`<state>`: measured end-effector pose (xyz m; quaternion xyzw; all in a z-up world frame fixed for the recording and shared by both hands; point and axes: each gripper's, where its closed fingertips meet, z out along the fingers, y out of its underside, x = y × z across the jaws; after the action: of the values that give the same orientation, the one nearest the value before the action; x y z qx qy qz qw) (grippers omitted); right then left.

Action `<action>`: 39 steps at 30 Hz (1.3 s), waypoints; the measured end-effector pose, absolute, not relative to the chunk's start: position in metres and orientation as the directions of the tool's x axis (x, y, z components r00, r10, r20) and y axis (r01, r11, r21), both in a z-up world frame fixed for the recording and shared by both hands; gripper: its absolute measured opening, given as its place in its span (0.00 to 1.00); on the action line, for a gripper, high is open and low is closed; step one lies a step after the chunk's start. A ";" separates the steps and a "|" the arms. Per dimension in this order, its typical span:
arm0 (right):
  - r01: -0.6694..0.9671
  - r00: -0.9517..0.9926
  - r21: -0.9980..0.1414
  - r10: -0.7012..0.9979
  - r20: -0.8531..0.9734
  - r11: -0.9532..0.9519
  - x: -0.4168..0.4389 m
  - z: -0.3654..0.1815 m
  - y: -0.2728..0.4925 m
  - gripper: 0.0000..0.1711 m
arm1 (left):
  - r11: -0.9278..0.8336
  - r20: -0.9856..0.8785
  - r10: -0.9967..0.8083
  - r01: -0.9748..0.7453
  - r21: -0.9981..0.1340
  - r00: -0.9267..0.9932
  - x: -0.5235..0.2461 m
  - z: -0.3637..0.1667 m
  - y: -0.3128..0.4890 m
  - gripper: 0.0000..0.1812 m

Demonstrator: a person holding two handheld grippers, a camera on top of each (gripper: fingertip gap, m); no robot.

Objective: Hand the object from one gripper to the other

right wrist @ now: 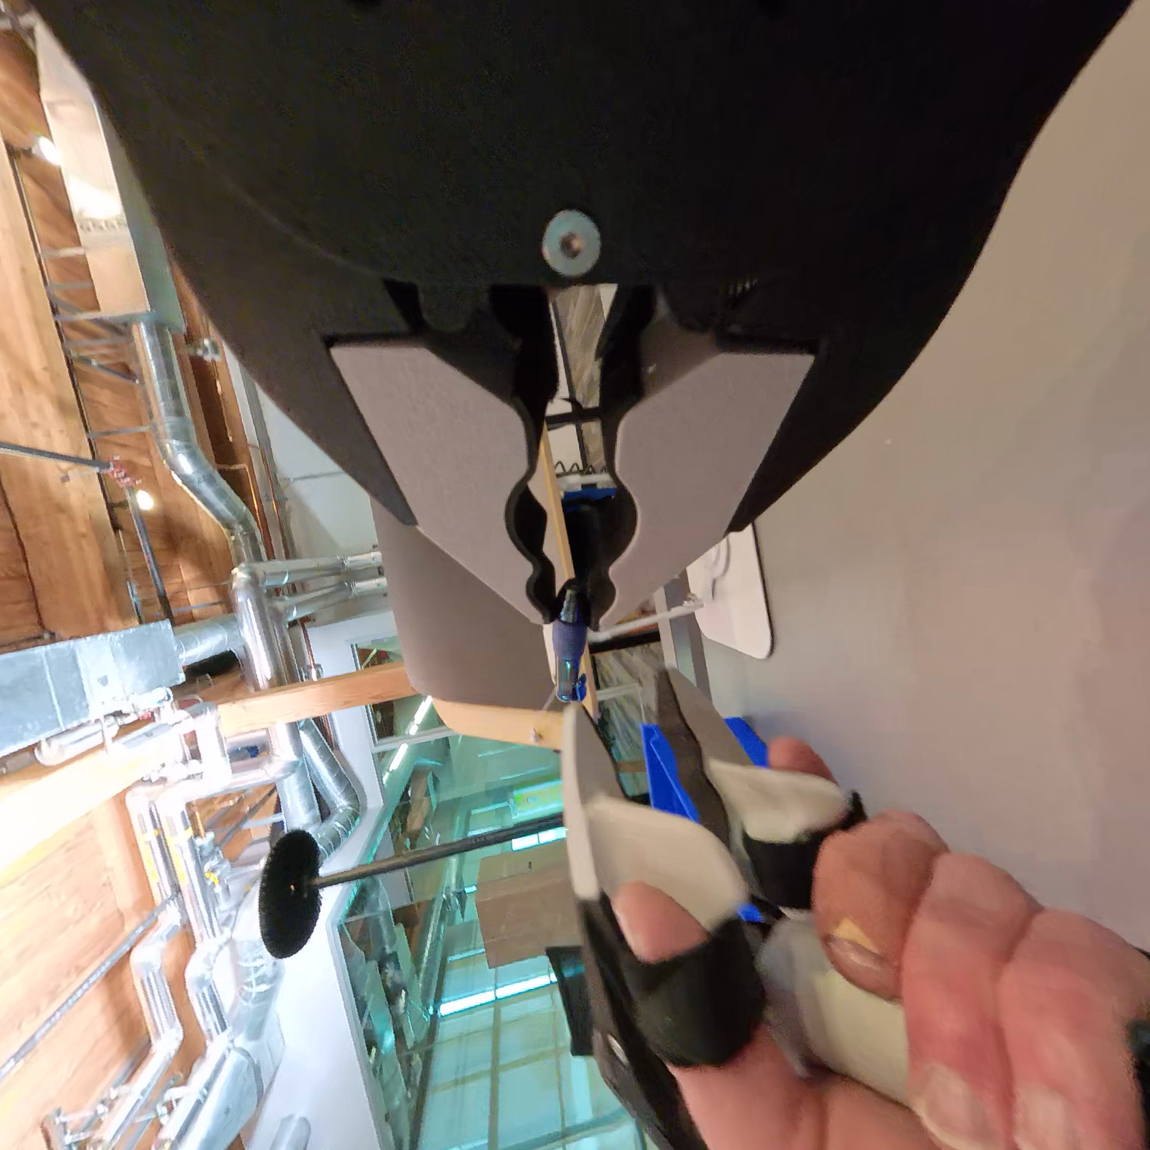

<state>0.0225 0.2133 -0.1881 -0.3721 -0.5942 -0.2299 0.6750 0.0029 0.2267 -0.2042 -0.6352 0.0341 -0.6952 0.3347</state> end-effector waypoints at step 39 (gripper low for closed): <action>0.635 0.690 -0.766 0.372 0.621 0.099 0.181 -0.194 0.300 0.16 | -0.289 -0.162 -0.461 -0.321 -0.902 0.872 -0.222 -0.204 0.287 0.10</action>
<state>0.1814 0.3002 -0.1940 -0.6631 -0.3797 -0.1034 0.6367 -0.2223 0.2869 -0.2038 -0.8002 0.2444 -0.0647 0.5439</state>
